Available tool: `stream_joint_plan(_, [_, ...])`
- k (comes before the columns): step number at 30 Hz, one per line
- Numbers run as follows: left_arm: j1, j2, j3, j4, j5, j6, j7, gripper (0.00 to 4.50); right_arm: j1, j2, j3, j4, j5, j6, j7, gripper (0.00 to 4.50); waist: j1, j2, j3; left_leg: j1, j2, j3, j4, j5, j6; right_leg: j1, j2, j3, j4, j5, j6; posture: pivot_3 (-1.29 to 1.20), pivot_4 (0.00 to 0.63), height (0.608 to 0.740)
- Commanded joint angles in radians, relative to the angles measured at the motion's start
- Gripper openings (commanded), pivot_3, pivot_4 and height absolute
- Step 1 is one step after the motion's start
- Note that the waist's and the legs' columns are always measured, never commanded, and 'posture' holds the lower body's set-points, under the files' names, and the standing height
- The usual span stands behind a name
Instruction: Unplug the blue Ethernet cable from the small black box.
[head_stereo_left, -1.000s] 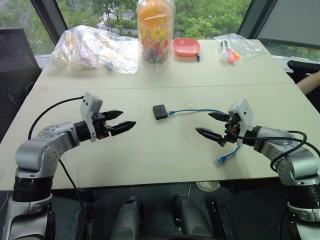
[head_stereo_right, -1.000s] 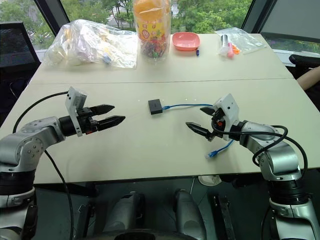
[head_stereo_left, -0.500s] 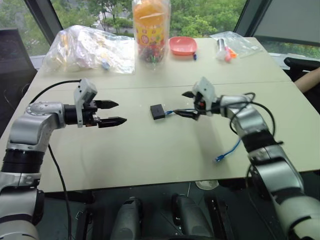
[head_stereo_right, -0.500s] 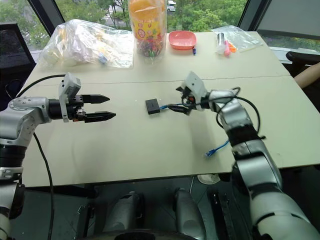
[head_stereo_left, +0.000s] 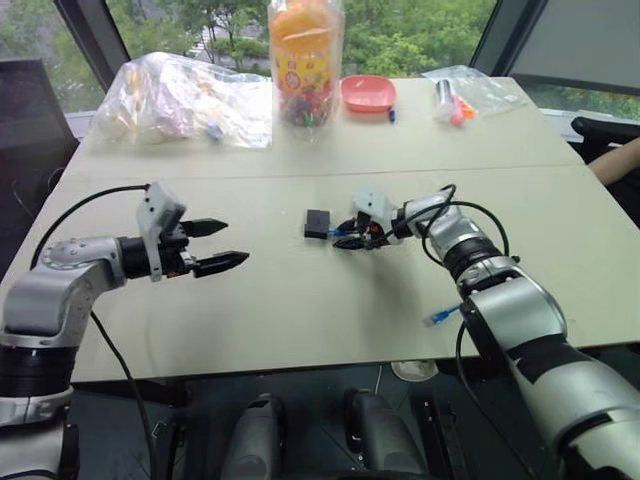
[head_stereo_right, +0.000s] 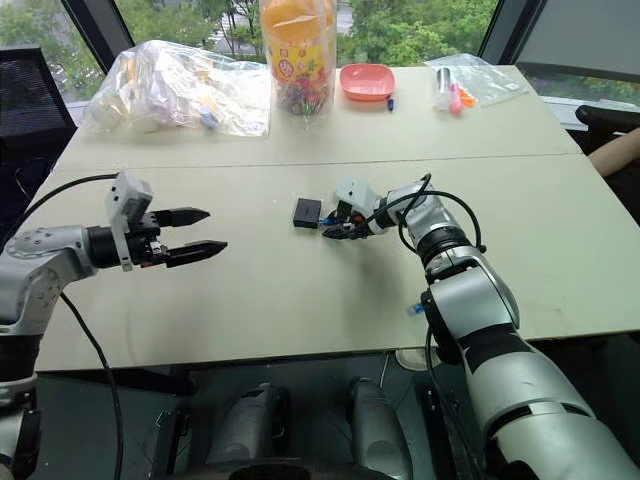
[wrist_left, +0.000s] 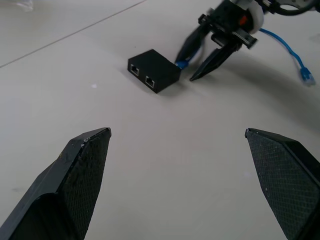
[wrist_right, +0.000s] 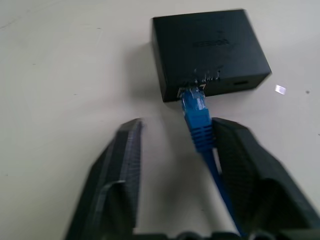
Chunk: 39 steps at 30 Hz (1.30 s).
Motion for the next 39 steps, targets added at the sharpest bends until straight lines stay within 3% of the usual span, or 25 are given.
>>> stream_joint_plan(1, [-0.024, 0.0, 0.015, -0.005, 0.005, -0.016, 0.017, 4.5, -0.006, 0.014, -0.012, 0.022, -0.036, -0.028, -0.05, 0.05, -0.006, 0.0, 0.0, 0.002, 0.0, 0.0, 0.0, 0.0, 0.0, 0.002, 0.0, 0.0, 0.0, 0.0, 0.0, 0.0, 0.15, 0.74])
stream_joint_plan(5, [-0.089, -0.024, -0.033, 0.071, 0.044, -0.062, 0.012, 4.5, -0.008, 0.012, -0.02, 0.001, -0.064, -0.09, -0.147, 0.01, -0.016, 0.0, 0.0, 0.005, 0.0, 0.0, 0.0, 0.0, 0.0, 0.004, 0.0, 0.0, 0.001, 0.0, 0.0, 0.0, 0.15, 0.74])
stream_joint_plan(8, [-0.196, -0.078, -0.039, 0.247, 0.073, -0.12, 0.014, 4.5, 0.019, -0.039, -0.021, -0.071, -0.113, -0.233, -0.331, 0.01, -0.013, 0.0, 0.0, 0.005, 0.0, 0.0, 0.0, 0.0, -0.001, 0.004, 0.0, 0.0, 0.001, 0.0, 0.0, 0.0, 0.15, 0.74])
stream_joint_plan(11, [-0.336, -0.147, -0.004, 0.432, 0.007, -0.06, -0.019, 4.5, 0.074, -0.105, -0.018, -0.193, -0.189, -0.344, -0.54, 0.01, -0.012, 0.0, 0.0, 0.003, -0.001, 0.001, -0.001, 0.0, -0.001, 0.003, -0.001, 0.001, 0.0, 0.0, 0.0, 0.0, 0.15, 0.74])
stream_joint_plan(14, [-0.474, -0.226, 0.018, 0.604, -0.028, -0.035, -0.053, 4.5, 0.157, -0.152, -0.034, -0.346, -0.215, -0.382, -0.638, 0.01, -0.018, 0.0, 0.0, -0.002, -0.002, 0.001, -0.002, 0.001, -0.001, -0.001, -0.001, 0.001, -0.001, 0.0, 0.002, 0.0, 0.15, 0.74])
stream_joint_plan(19, [-0.669, -0.33, -0.054, 0.909, 0.085, -0.171, -0.139, 4.5, 0.255, -0.203, -0.029, -0.549, -0.304, -0.385, -0.761, 0.01, -0.021, 0.0, 0.0, -0.002, -0.002, 0.001, -0.007, 0.001, -0.001, -0.002, 0.0, 0.002, -0.002, 0.001, 0.007, 0.0, 0.15, 0.74])
stream_joint_plan(28, [-0.901, -0.481, -0.053, 1.294, 0.218, -0.388, -0.148, 4.5, 0.283, -0.196, -0.025, -0.651, -0.379, -0.359, -0.882, 0.01, -0.02, -0.001, 0.0, -0.001, -0.002, 0.001, -0.008, 0.001, 0.0, -0.002, 0.001, 0.002, -0.002, 0.001, 0.007, 0.0, 0.15, 0.74])
stream_joint_plan(39, [-0.986, -0.542, 0.007, 1.391, 0.266, -0.439, -0.14, 4.5, 0.31, -0.181, 0.01, -0.709, -0.403, -0.359, -0.885, 0.01, -0.021, -0.001, 0.0, -0.002, -0.002, 0.001, -0.008, 0.001, 0.0, -0.002, 0.001, 0.003, -0.003, 0.001, 0.007, 0.0, 0.15, 0.74])
